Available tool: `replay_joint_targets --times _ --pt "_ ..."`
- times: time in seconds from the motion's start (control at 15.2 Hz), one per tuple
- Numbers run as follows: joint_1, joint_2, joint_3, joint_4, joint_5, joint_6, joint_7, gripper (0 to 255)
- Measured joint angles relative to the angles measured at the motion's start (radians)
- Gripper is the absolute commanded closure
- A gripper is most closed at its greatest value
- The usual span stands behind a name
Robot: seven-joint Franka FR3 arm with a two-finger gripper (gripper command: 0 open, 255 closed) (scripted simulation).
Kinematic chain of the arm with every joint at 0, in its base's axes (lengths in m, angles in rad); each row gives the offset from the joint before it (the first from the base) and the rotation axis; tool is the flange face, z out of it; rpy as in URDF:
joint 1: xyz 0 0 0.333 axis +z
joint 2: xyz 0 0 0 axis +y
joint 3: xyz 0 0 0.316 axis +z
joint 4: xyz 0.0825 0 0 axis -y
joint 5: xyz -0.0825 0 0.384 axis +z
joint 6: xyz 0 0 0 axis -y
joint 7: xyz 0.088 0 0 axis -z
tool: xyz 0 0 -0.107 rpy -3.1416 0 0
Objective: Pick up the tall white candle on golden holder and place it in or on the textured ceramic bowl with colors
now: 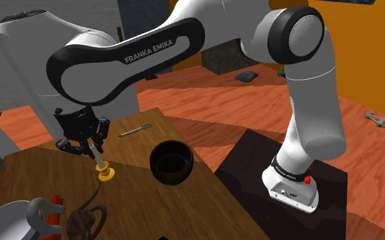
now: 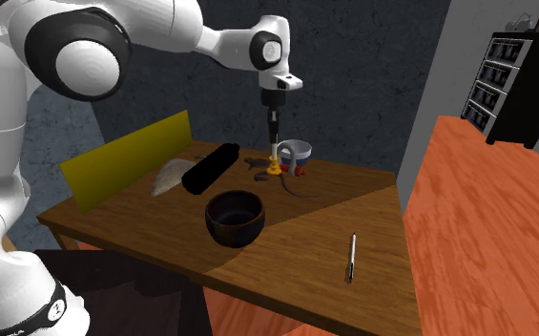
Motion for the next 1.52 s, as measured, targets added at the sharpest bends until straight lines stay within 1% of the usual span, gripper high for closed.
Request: replay_joint_targets --times 0.86,0.92,0.99,1.06,1.25,1.32,1.52 --pt "0.027 -0.001 0.007 0.175 0.007 -0.172 -0.013 255" --pt "0.012 -0.027 0.011 0.144 0.018 -0.166 -0.018 255" --pt "-0.015 -0.073 0.017 0.082 0.038 -0.146 -0.027 255" --pt "-0.031 -0.101 0.021 0.059 0.052 -0.146 -0.037 255" --pt "-0.109 -0.242 0.03 -0.109 0.124 -0.099 -0.088 255" --pt "-0.133 -0.295 0.03 -0.158 0.153 -0.096 -0.11 255" --pt "-0.187 -0.437 0.018 -0.289 0.232 -0.08 -0.182 255"
